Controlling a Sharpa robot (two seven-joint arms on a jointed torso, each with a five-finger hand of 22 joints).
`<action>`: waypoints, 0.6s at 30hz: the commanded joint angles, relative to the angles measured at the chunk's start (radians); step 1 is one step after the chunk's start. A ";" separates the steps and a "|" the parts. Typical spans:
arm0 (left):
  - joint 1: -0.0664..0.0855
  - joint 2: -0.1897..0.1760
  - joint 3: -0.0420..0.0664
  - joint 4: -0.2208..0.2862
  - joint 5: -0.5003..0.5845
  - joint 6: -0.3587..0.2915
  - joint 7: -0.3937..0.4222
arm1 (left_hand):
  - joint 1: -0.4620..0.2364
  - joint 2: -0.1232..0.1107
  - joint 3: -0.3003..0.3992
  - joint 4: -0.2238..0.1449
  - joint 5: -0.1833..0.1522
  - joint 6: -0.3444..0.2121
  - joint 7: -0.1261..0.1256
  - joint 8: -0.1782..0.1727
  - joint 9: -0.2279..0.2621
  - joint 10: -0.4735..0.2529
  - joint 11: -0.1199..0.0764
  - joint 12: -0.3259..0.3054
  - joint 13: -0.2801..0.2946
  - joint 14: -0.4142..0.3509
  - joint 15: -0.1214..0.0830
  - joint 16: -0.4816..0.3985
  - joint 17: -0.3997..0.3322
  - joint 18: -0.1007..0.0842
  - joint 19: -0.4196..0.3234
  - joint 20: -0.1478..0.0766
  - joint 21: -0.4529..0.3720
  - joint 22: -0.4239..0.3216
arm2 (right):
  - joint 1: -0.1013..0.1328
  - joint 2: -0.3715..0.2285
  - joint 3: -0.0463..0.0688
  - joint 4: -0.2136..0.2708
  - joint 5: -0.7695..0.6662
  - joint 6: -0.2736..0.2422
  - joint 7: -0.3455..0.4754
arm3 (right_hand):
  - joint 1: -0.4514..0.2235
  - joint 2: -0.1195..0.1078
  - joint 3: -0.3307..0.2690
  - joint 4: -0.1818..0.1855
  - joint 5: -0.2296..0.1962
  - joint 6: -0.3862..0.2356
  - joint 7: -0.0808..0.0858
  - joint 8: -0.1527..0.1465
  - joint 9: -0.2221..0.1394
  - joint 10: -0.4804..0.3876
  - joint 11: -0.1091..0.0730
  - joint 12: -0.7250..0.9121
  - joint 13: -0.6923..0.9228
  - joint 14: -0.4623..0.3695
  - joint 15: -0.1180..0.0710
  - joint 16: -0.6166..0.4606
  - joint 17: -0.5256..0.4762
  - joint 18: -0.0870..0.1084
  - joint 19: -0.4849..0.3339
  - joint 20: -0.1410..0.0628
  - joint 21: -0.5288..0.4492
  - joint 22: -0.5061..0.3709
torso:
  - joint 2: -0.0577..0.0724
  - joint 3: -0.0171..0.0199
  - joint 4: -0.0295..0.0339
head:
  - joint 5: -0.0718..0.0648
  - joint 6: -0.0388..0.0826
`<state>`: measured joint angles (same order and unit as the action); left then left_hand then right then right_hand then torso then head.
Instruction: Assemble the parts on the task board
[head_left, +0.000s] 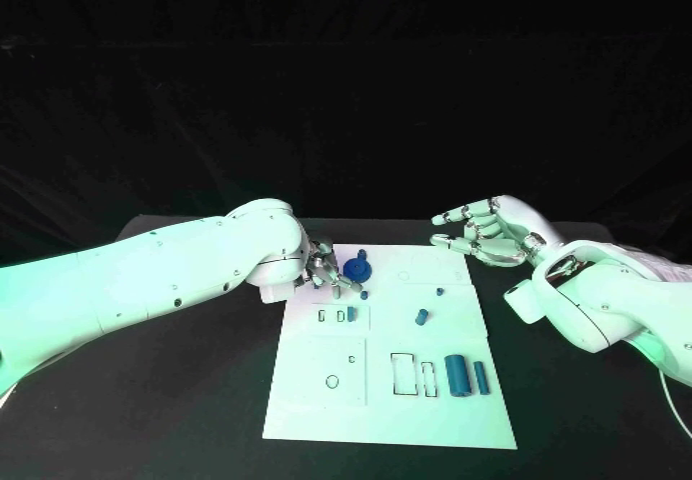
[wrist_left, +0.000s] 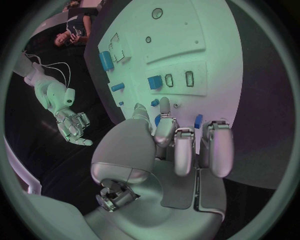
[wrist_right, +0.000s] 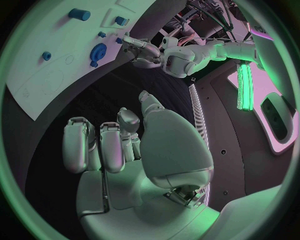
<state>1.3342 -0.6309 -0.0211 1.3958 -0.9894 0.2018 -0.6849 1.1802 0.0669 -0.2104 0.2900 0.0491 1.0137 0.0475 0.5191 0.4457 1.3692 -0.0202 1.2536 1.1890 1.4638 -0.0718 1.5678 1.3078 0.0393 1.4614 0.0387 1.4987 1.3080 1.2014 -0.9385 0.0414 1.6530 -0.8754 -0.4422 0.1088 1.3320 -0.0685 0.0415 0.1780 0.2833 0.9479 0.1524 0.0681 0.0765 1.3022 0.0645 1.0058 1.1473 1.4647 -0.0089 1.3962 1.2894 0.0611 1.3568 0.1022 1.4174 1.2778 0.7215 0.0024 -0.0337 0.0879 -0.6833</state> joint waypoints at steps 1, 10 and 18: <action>0.000 0.017 -0.001 -0.014 -0.024 0.079 -0.052 | -0.002 0.007 -0.011 0.000 -0.001 -0.010 0.001 0.008 0.007 0.012 -0.001 0.010 0.008 0.107 -0.006 0.003 0.263 -0.008 0.034 -0.005 0.004 0.123 | 0.000 0.003 0.000 0.000 -0.047 0.013 -0.009 | 0.006 -0.003 -0.009 0.001 0.005 0.005 0.000 0.005 0.001 -0.009 -0.001 -0.010 -0.004 0.042 -0.001 -0.008 -0.003 0.009 -0.005 0.000 -0.008 -0.003 | 0.001 -0.0015 -0.0008 | 0.000 -0.002; -0.002 0.045 -0.003 -0.037 -0.025 0.106 -0.056 | -0.005 0.011 -0.017 0.000 -0.001 -0.015 0.000 0.016 0.017 0.016 -0.002 0.017 0.016 0.107 -0.007 0.003 0.263 -0.009 0.036 -0.005 0.006 0.128 | 0.000 0.007 -0.001 -0.002 -0.073 0.018 -0.014 | 0.005 -0.003 -0.011 0.002 0.006 0.006 0.000 0.005 0.001 -0.010 -0.001 -0.012 -0.006 0.042 -0.001 -0.009 -0.005 0.009 -0.006 -0.001 -0.008 -0.003 | 0.001 -0.0011 0.0005 | -0.002 -0.009; -0.002 0.054 -0.003 -0.042 -0.025 0.140 -0.062 | 0.006 0.017 -0.017 -0.004 0.000 -0.021 0.000 0.024 0.029 0.016 -0.002 0.018 0.017 0.107 -0.007 0.003 0.263 -0.009 0.036 -0.006 0.006 0.129 | -0.001 0.010 -0.001 -0.006 -0.072 0.022 -0.018 | 0.005 -0.002 -0.012 0.002 0.007 0.007 -0.001 0.005 0.001 -0.010 -0.002 -0.011 -0.006 0.042 -0.001 -0.010 -0.004 0.009 -0.006 -0.001 -0.009 -0.004 | 0.000 -0.0011 0.0013 | -0.002 -0.014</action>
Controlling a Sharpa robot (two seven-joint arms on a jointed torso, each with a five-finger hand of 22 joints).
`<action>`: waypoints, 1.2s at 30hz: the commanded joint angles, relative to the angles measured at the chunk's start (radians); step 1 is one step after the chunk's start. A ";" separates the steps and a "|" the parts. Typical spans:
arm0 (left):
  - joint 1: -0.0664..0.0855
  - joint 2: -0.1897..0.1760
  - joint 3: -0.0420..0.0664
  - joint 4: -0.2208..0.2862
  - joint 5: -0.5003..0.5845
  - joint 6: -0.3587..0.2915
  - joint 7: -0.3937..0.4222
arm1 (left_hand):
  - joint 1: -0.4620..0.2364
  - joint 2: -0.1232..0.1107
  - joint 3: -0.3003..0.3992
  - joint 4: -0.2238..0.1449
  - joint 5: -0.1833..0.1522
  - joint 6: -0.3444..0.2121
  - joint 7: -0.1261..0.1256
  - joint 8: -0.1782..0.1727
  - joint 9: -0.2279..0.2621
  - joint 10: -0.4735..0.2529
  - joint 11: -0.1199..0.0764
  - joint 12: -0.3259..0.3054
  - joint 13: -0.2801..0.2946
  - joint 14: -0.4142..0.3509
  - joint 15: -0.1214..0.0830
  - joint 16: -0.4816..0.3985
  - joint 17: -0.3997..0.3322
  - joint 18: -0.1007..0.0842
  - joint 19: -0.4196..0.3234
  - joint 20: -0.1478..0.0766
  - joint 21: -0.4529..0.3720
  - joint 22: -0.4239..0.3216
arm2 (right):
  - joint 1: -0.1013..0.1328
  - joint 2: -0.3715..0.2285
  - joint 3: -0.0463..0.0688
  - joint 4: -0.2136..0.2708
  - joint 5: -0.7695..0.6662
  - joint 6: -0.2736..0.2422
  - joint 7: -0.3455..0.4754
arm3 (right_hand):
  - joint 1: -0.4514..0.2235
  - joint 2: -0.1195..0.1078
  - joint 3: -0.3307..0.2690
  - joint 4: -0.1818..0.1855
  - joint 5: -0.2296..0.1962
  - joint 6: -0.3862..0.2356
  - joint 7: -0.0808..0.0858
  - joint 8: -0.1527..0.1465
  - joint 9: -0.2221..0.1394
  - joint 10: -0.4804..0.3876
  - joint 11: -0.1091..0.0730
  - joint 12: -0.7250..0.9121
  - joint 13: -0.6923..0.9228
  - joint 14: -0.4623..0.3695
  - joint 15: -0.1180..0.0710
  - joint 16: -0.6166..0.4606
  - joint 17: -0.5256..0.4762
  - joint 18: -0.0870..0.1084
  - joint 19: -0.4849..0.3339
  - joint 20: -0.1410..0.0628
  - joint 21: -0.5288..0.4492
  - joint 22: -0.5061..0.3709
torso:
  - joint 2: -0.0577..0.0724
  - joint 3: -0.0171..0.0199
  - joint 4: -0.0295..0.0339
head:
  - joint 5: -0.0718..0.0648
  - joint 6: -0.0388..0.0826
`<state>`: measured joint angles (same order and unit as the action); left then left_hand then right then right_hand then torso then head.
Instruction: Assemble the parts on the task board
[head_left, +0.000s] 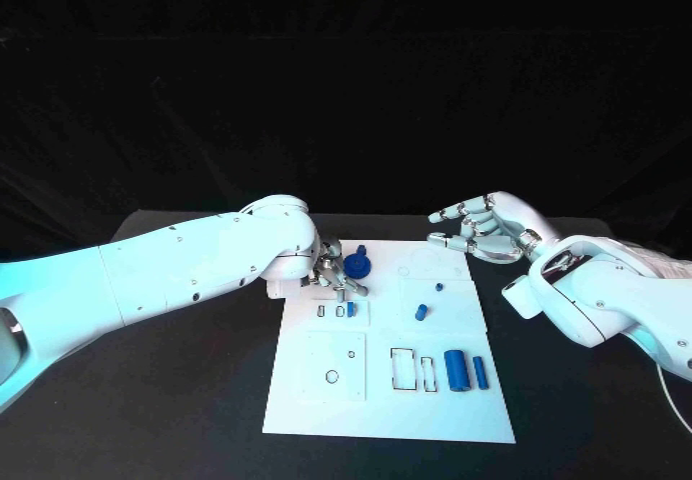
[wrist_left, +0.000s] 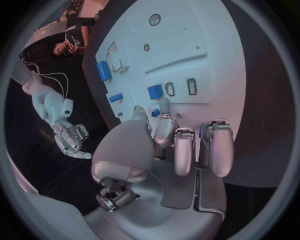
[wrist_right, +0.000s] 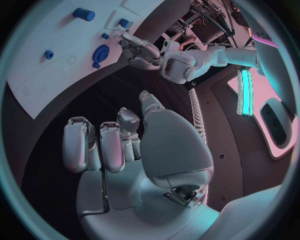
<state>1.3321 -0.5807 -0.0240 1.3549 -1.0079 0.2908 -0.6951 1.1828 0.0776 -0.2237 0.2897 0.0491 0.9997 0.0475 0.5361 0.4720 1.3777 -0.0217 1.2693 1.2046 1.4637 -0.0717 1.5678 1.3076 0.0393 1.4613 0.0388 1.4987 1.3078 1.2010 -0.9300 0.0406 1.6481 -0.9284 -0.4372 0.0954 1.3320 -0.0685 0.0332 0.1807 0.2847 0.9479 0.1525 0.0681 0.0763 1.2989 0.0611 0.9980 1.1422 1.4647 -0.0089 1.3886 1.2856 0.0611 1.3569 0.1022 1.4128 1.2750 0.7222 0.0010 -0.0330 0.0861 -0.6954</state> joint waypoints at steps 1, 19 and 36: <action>0.000 0.005 0.000 -0.001 -0.006 0.055 -0.054 | 0.004 0.006 -0.004 -0.004 0.000 -0.008 0.000 0.008 0.003 0.008 -0.001 0.002 0.002 0.107 -0.007 0.003 0.263 -0.009 0.036 -0.006 0.006 0.129 | -0.001 0.002 0.000 -0.001 -0.019 0.018 -0.005 | 0.004 -0.002 -0.005 0.000 0.006 0.008 -0.001 0.006 0.002 -0.006 0.002 -0.003 0.000 0.042 -0.002 -0.002 0.000 0.009 -0.005 -0.001 -0.004 0.000 | 0.000 0.0003 0.0005 | 0.001 -0.002; -0.003 0.018 0.000 -0.013 -0.006 0.091 -0.064 | 0.038 0.017 0.003 -0.011 0.002 -0.021 -0.001 0.025 0.030 0.009 -0.001 0.007 0.008 0.107 -0.007 0.003 0.263 -0.009 0.036 -0.005 0.007 0.131 | -0.002 0.006 -0.001 -0.006 -0.019 0.018 -0.007 | 0.006 0.000 -0.007 0.000 0.011 0.010 -0.002 0.006 0.002 -0.006 0.001 -0.005 -0.003 0.042 -0.002 -0.004 -0.003 0.010 -0.007 -0.001 -0.006 -0.004 | 0.001 -0.0001 -0.0002 | 0.000 -0.009; -0.008 0.030 -0.001 -0.027 -0.006 0.105 -0.065 | 0.074 0.025 0.028 -0.021 0.003 -0.034 0.000 0.036 0.053 0.008 -0.001 0.007 0.010 0.107 -0.007 0.003 0.263 -0.009 0.036 -0.005 0.007 0.132 | -0.003 0.009 -0.002 -0.009 -0.020 0.022 -0.010 | 0.011 0.002 -0.008 -0.001 0.017 0.012 -0.003 0.006 0.002 -0.006 0.000 -0.006 -0.005 0.042 -0.003 -0.006 -0.004 0.010 -0.007 -0.002 -0.007 -0.004 | 0.001 0.0006 0.0000 | 0.000 -0.017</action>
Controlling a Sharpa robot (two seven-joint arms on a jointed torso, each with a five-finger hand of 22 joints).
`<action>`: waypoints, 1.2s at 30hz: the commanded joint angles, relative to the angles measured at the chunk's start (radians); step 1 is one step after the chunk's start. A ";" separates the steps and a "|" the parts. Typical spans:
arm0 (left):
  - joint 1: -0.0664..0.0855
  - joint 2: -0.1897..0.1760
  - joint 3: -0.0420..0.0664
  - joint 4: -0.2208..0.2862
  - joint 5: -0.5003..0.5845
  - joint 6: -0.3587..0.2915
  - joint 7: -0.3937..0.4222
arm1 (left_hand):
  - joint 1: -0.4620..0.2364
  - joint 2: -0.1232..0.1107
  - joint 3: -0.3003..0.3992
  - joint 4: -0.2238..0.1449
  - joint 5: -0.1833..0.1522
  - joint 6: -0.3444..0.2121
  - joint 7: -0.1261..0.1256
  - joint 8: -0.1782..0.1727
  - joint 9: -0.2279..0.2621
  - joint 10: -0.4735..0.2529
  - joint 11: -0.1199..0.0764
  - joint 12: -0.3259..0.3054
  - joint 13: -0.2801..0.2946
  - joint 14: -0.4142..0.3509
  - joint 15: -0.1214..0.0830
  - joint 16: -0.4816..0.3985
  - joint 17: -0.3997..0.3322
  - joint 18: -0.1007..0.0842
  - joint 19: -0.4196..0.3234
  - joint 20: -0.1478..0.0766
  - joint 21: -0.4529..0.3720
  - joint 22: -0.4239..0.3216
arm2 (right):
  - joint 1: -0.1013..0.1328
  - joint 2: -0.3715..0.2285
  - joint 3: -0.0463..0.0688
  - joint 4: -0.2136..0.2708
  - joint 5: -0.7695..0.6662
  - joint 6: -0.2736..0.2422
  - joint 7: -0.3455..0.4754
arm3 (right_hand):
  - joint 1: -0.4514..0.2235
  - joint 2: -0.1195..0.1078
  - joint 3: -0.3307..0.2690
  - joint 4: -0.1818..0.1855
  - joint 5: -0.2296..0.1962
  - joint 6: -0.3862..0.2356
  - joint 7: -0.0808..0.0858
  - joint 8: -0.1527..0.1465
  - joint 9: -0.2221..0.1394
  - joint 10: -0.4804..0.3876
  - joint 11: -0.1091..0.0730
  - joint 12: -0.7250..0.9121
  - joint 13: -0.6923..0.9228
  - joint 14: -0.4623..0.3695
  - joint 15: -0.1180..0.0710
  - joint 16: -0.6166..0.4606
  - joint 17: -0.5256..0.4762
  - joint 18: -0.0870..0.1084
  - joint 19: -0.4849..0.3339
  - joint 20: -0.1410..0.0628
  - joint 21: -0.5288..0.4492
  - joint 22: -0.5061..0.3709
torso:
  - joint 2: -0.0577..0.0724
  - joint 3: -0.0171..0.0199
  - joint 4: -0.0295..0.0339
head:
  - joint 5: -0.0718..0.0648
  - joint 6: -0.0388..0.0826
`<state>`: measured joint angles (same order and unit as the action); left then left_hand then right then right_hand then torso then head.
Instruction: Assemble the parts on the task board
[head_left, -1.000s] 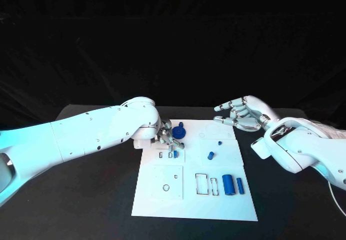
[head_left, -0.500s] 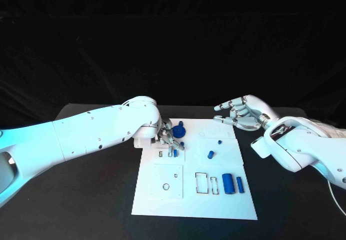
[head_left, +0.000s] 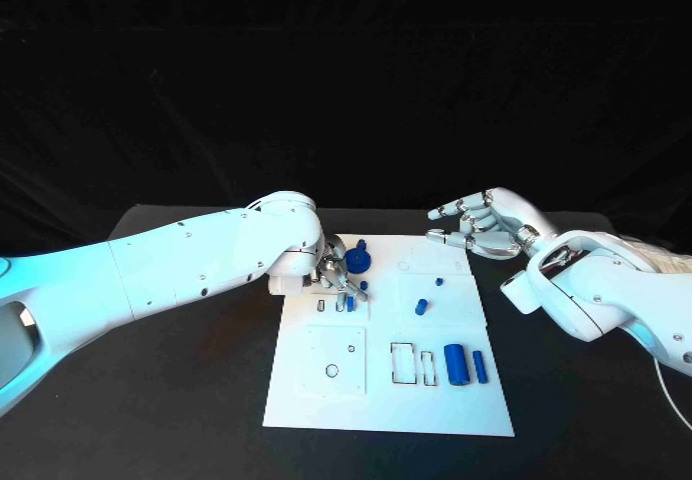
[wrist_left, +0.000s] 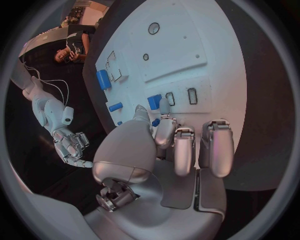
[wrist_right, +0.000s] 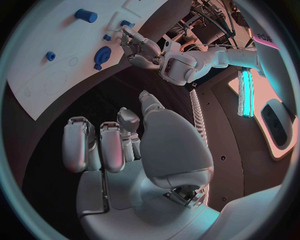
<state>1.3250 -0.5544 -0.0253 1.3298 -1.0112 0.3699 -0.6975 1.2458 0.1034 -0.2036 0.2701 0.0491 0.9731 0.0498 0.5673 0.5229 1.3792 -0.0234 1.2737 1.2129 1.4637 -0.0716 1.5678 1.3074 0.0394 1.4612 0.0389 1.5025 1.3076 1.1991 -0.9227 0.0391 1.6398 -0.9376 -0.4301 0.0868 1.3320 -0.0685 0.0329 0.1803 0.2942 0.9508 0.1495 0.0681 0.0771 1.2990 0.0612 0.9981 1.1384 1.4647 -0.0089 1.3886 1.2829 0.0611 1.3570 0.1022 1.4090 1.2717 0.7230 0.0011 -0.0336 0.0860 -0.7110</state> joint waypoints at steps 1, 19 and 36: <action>-0.001 0.004 0.000 -0.002 -0.003 0.027 -0.063 | 0.014 0.000 0.010 -0.002 0.003 -0.008 -0.003 0.006 0.004 0.007 0.001 0.003 0.002 0.107 -0.007 0.003 0.263 -0.009 0.036 -0.005 0.003 0.133 | -0.001 0.002 0.000 -0.001 -0.010 0.015 -0.001 | 0.011 0.002 -0.008 -0.001 0.007 0.009 0.000 0.006 0.002 -0.006 0.000 -0.006 -0.002 0.042 -0.003 -0.006 -0.001 0.010 -0.007 -0.002 -0.004 -0.001 | 0.000 0.0004 0.0008 | 0.000 -0.002; -0.003 0.008 0.000 -0.003 0.000 0.028 -0.062 | 0.107 -0.004 0.092 -0.051 0.003 -0.028 -0.008 0.009 0.030 0.003 -0.004 -0.002 0.001 0.107 -0.011 0.003 0.263 -0.009 0.034 -0.008 0.002 0.133 | -0.002 0.004 0.000 -0.002 -0.011 0.019 -0.004 | 0.013 0.003 -0.008 -0.001 0.009 0.009 0.000 0.006 0.002 -0.006 -0.001 -0.006 -0.002 0.042 -0.003 -0.006 0.000 0.010 -0.007 -0.002 -0.004 -0.001 | 0.000 0.0008 0.0010 | -0.001 -0.007; -0.004 -0.007 0.000 0.010 0.051 -0.037 -0.037 | 0.141 -0.139 0.634 -0.115 0.086 -0.056 0.006 -0.019 0.066 -0.005 0.000 -0.028 -0.013 0.107 -0.004 0.003 0.263 -0.008 0.031 -0.004 -0.003 0.134 | -0.002 0.008 -0.001 -0.005 -0.011 0.030 -0.006 | 0.014 0.005 -0.008 -0.002 0.011 0.010 0.000 0.006 0.002 -0.004 -0.001 -0.003 0.000 0.042 -0.004 -0.006 0.001 0.010 -0.006 -0.003 -0.004 -0.001 | -0.001 0.0021 0.0006 | 0.001 -0.010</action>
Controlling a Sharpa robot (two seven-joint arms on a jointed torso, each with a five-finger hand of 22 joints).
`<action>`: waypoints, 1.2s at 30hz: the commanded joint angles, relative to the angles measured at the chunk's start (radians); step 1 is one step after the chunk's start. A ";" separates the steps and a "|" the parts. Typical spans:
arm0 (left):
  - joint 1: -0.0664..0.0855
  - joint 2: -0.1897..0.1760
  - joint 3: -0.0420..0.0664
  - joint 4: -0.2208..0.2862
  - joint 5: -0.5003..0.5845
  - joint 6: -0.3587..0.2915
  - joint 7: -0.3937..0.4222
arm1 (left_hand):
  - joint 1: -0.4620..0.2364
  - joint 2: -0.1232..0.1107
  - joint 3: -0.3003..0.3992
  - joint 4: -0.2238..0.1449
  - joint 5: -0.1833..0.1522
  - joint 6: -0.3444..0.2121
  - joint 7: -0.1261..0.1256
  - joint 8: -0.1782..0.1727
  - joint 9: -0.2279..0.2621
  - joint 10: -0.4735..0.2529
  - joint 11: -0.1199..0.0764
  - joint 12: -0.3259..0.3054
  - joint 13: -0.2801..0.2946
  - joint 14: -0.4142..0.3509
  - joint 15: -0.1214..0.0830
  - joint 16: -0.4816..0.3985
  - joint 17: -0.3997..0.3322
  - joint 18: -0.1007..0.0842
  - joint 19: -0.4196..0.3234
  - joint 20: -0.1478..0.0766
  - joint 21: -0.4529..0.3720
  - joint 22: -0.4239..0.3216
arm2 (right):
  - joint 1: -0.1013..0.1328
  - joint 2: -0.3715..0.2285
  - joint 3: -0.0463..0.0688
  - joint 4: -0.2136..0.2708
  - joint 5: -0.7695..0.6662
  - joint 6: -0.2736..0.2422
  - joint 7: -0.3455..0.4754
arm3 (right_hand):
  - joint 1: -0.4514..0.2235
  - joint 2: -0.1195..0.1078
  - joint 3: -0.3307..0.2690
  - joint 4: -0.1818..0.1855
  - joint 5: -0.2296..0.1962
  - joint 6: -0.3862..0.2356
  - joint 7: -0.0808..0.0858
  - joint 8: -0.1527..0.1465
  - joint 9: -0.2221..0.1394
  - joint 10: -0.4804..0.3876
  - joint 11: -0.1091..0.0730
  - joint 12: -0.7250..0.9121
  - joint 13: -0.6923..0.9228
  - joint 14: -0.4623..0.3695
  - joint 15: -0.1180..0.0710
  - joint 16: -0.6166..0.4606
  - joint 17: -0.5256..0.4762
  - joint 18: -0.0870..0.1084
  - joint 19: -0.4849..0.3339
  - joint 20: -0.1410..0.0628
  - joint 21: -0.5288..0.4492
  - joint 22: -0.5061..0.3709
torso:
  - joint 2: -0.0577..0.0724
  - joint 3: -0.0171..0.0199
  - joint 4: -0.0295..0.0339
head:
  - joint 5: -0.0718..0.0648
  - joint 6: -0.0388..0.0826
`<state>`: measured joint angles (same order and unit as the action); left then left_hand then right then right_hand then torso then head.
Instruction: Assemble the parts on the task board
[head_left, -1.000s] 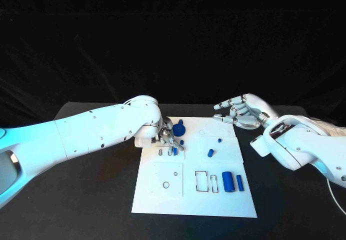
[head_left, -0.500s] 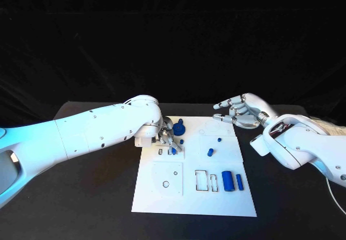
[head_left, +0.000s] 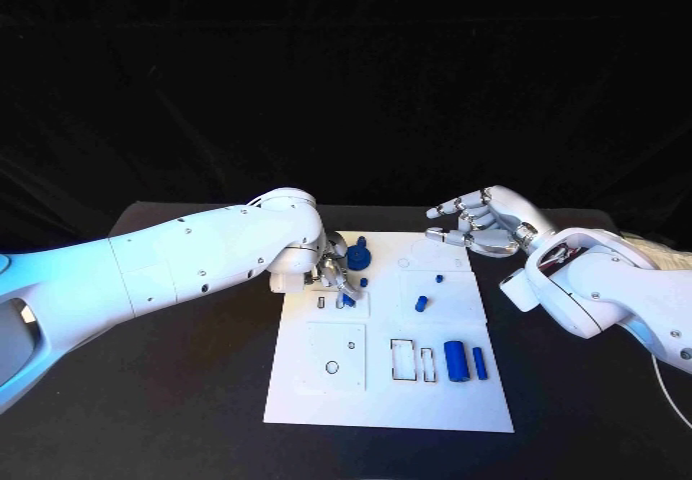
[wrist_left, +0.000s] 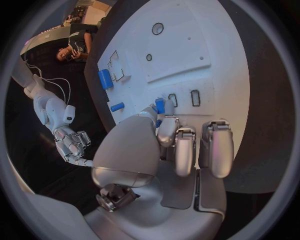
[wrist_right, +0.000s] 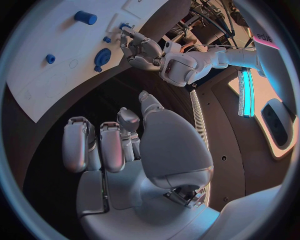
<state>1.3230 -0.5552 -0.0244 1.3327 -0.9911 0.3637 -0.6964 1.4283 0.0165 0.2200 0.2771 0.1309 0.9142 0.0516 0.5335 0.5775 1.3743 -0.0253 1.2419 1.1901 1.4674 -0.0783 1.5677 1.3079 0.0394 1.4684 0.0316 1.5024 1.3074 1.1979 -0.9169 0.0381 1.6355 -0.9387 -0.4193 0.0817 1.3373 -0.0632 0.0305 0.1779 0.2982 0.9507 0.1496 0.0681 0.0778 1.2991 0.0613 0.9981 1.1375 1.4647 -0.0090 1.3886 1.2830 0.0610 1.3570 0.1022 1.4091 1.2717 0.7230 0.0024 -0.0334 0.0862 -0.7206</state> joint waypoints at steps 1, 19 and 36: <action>-0.002 -0.010 -0.001 0.012 0.034 -0.039 -0.037 | -0.063 -0.074 0.265 -0.126 0.004 0.003 0.005 0.019 0.019 0.002 0.003 0.004 0.010 0.103 0.003 0.003 0.263 -0.008 0.024 0.004 -0.003 0.135 | -0.001 0.003 0.000 -0.001 -0.010 0.020 -0.001 | 0.009 -0.001 -0.006 0.001 0.007 0.010 0.000 0.006 0.001 -0.004 -0.001 -0.003 0.001 0.042 -0.004 -0.006 0.001 0.010 -0.006 -0.003 -0.004 -0.001 | -0.001 0.0010 0.0009 | 0.001 0.000; -0.025 -0.104 -0.002 0.135 -0.023 -0.252 -0.022 | -0.168 -0.145 0.475 -0.203 0.008 0.004 0.000 0.050 0.070 0.019 0.002 0.012 0.019 0.103 0.001 0.003 0.263 -0.012 0.036 0.003 0.006 0.155 | -0.003 0.009 -0.003 -0.011 -0.010 0.028 -0.001 | 0.010 0.000 -0.006 0.001 0.009 0.010 0.000 0.006 0.001 -0.004 -0.001 -0.003 0.000 0.042 -0.004 -0.007 -0.001 0.010 -0.007 -0.003 -0.005 -0.002 | 0.000 0.0023 0.0053 | 0.008 0.000; -0.069 -0.126 -0.002 0.171 -0.124 -0.282 -0.043 | -0.180 -0.149 0.496 -0.214 0.007 0.007 -0.001 0.055 0.077 0.021 0.001 0.010 0.016 0.103 0.000 0.003 0.263 -0.014 0.041 0.002 0.010 0.162 | -0.004 0.007 -0.003 -0.011 -0.010 0.028 0.001 | 0.010 0.000 -0.006 0.001 0.009 0.010 0.000 0.006 0.001 -0.004 -0.001 -0.003 0.000 0.042 -0.004 -0.007 -0.001 0.010 -0.007 -0.003 -0.005 -0.002 | 0.000 0.0038 0.0049 | 0.012 -0.005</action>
<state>1.2574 -0.6809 -0.0257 1.5013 -1.0779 0.0901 -0.6986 1.2558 -0.1386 0.5467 0.2286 0.1344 0.9206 0.0570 0.5875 0.6547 1.3885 -0.0252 1.2535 1.2076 1.4670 -0.0785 1.5677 1.3075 0.0394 1.4684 0.0317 1.5065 1.3073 1.1947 -0.9100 0.0350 1.6245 -0.9395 -0.4035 0.0791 1.3372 -0.0632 0.0305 0.1779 0.3018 0.9538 0.1464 0.0681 0.0775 1.2991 0.0613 0.9981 1.1375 1.4647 -0.0090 1.3886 1.2831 0.0610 1.3570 0.1022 1.4091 1.2703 0.7228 0.0062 -0.0279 0.0971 -0.7247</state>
